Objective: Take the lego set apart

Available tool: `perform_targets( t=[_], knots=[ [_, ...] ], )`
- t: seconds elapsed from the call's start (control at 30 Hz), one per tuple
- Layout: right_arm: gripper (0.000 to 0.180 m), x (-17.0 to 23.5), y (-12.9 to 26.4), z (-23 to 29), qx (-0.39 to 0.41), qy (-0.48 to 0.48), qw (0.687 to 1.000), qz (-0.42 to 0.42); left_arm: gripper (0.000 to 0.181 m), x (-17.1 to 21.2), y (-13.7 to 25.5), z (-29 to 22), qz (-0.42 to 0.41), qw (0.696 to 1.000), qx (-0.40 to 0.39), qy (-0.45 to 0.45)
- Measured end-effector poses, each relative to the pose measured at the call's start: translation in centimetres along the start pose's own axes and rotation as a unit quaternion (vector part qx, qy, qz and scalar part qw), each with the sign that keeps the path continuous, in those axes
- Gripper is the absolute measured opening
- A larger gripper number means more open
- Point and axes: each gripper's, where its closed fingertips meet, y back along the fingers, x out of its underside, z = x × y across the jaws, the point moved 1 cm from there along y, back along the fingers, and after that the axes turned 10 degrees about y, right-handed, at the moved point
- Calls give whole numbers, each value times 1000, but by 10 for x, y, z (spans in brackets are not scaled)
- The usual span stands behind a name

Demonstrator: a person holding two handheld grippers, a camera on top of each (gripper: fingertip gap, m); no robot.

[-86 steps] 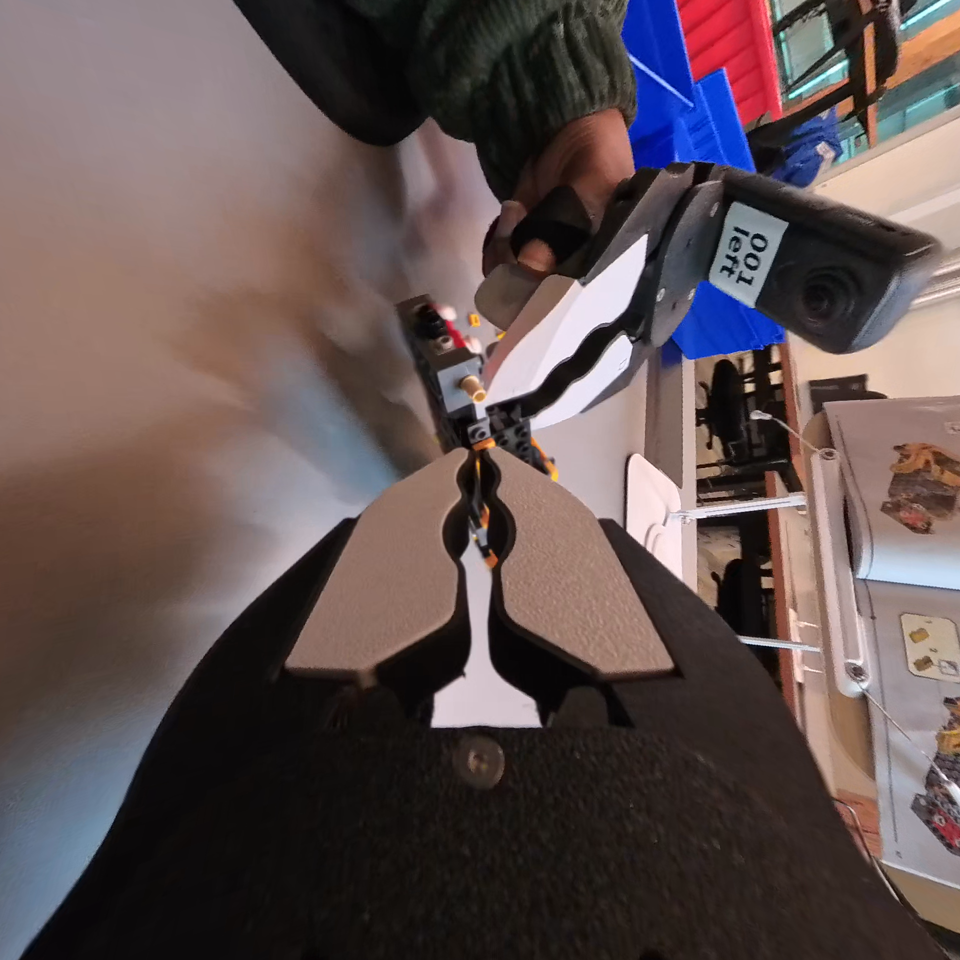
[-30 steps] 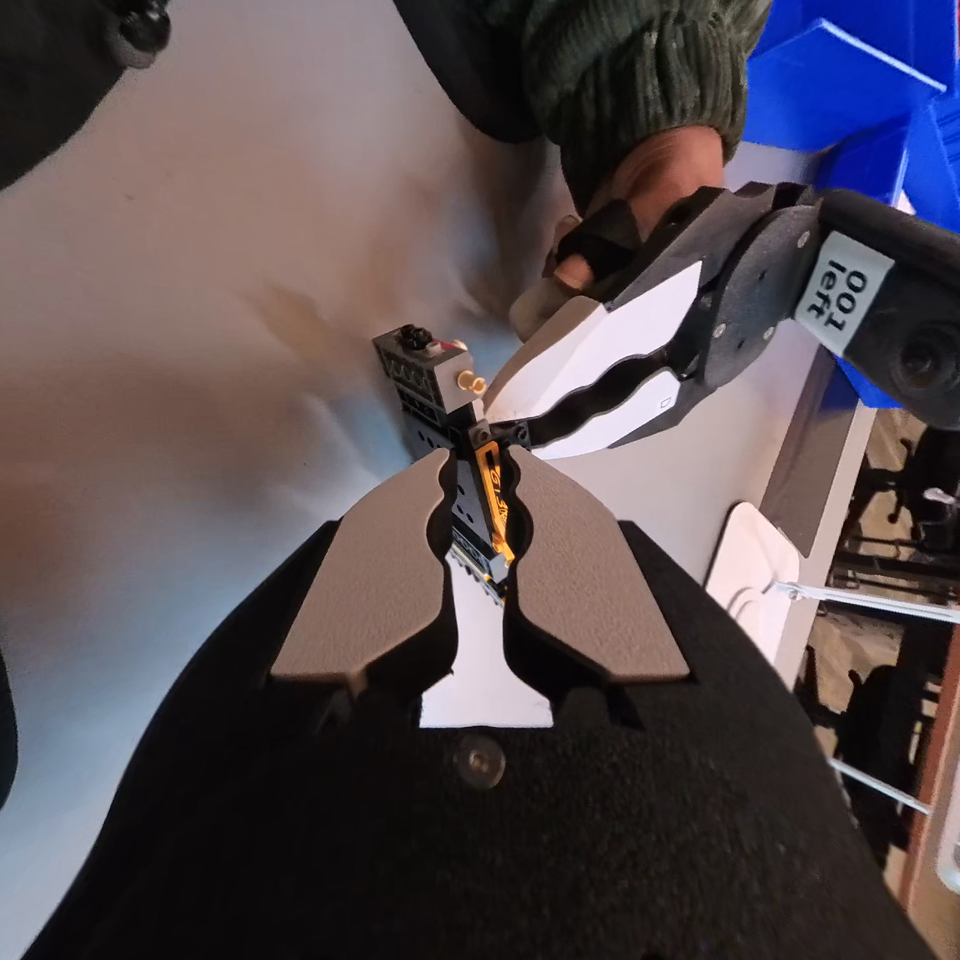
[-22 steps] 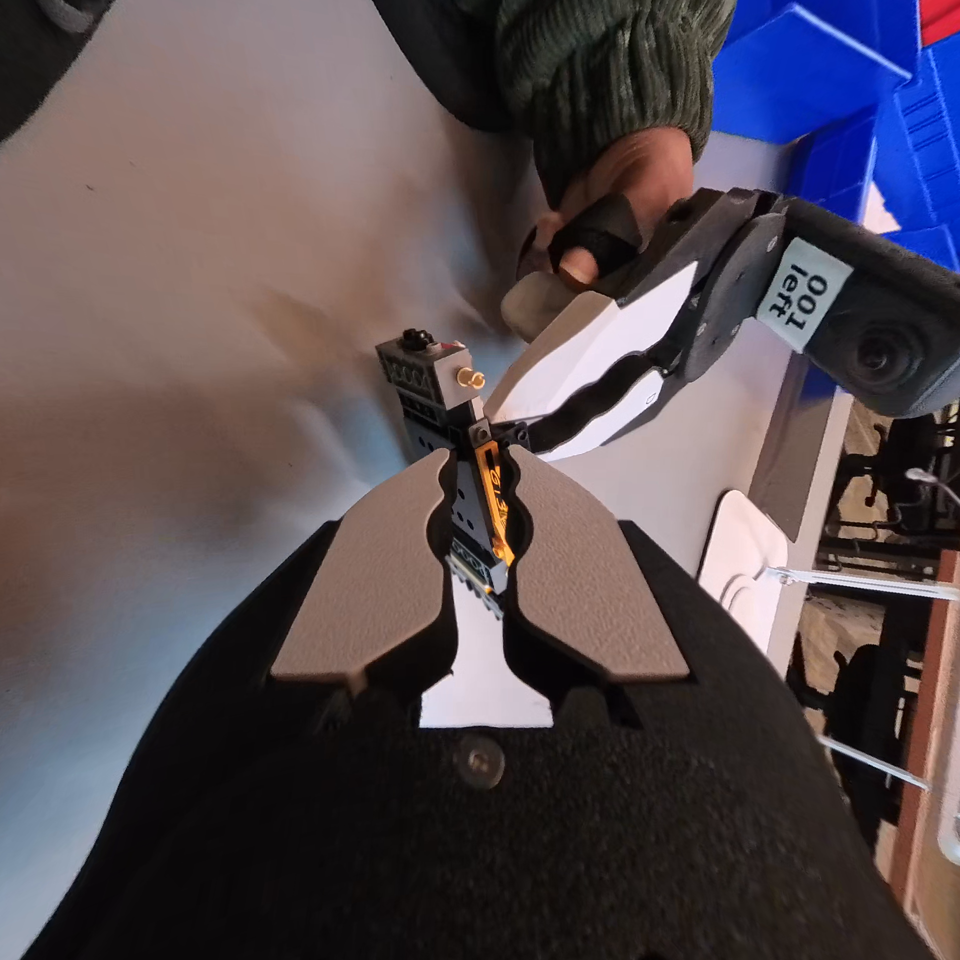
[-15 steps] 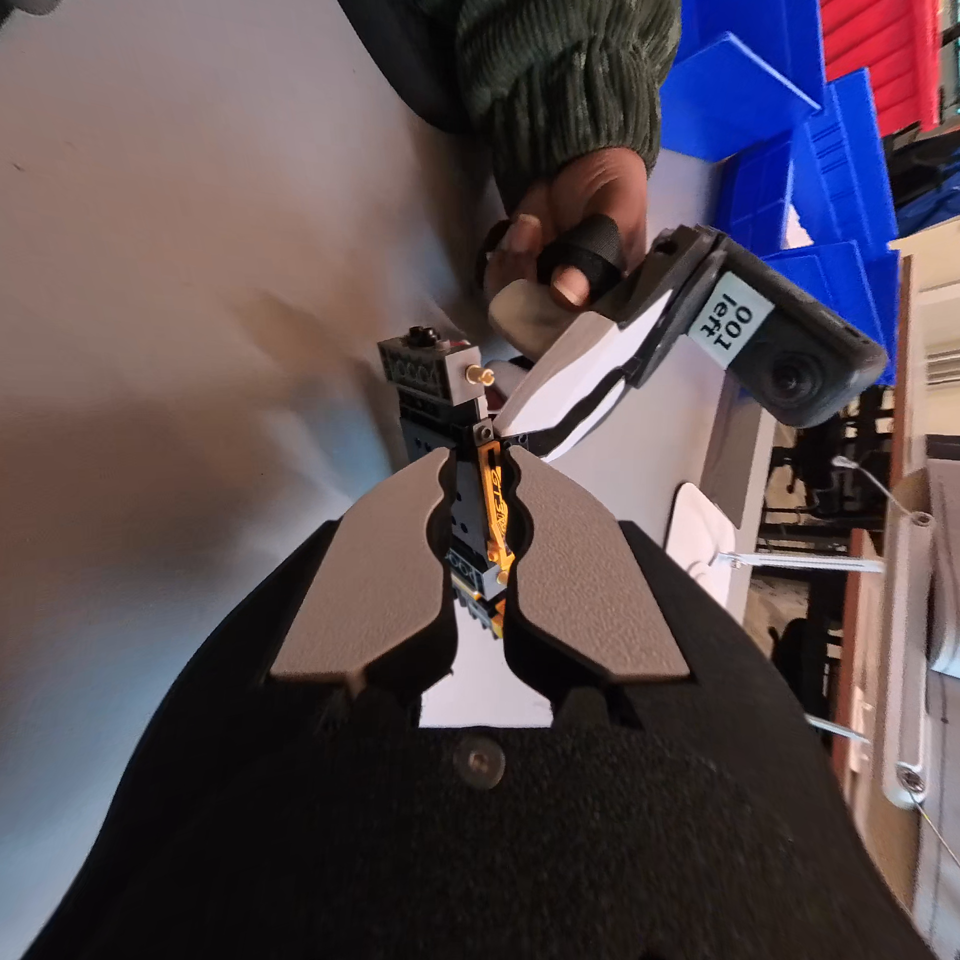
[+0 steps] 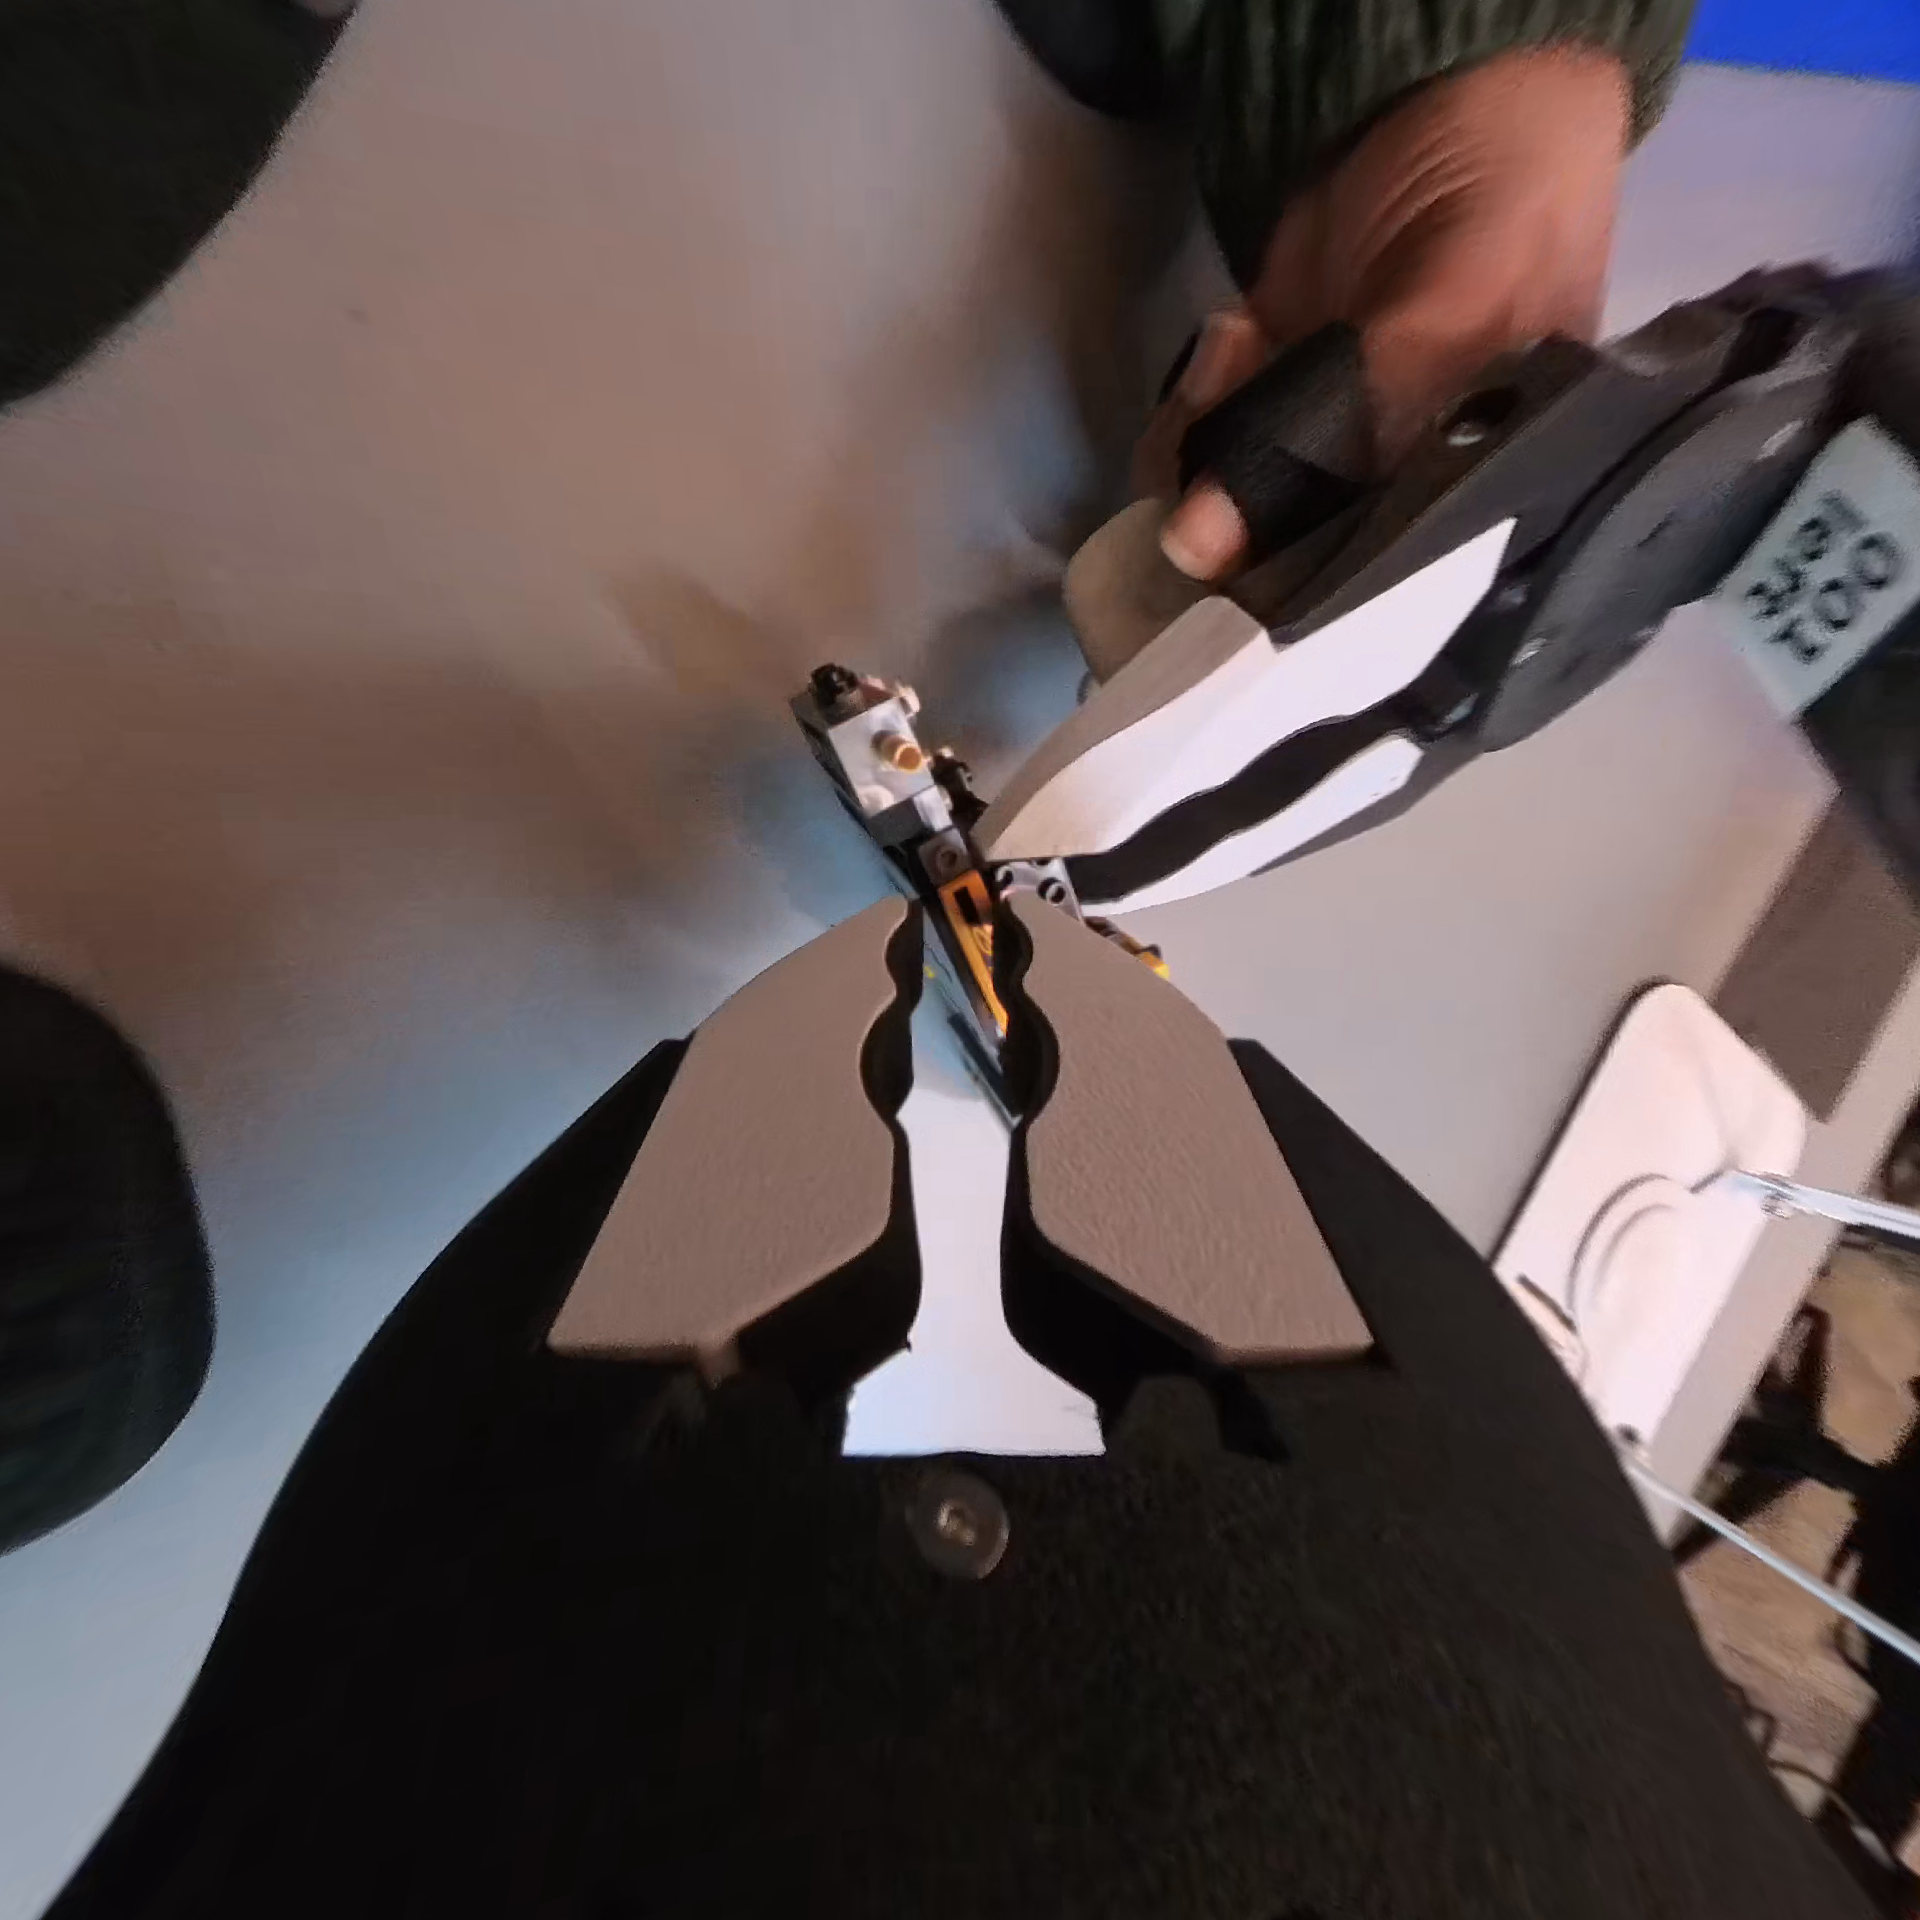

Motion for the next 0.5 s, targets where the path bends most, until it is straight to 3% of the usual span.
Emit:
perform_targets(
  t=[0.13, 0.33, 0.5],
  knots=[
    [12, 0, -5, 10, -29, -40, 999, 1, 15, 5, -8, 4, 11, 998, -58, -28],
    [11, 7, -10, 21, 89, -106, 990, -18, 14, 8, -19, 10, 13, 992, -115, -48],
    [8, 5, -12, 30, 135, -27, 989, 45, 13, 10, -26, 10, 15, 991, -123, -54]
  ],
)
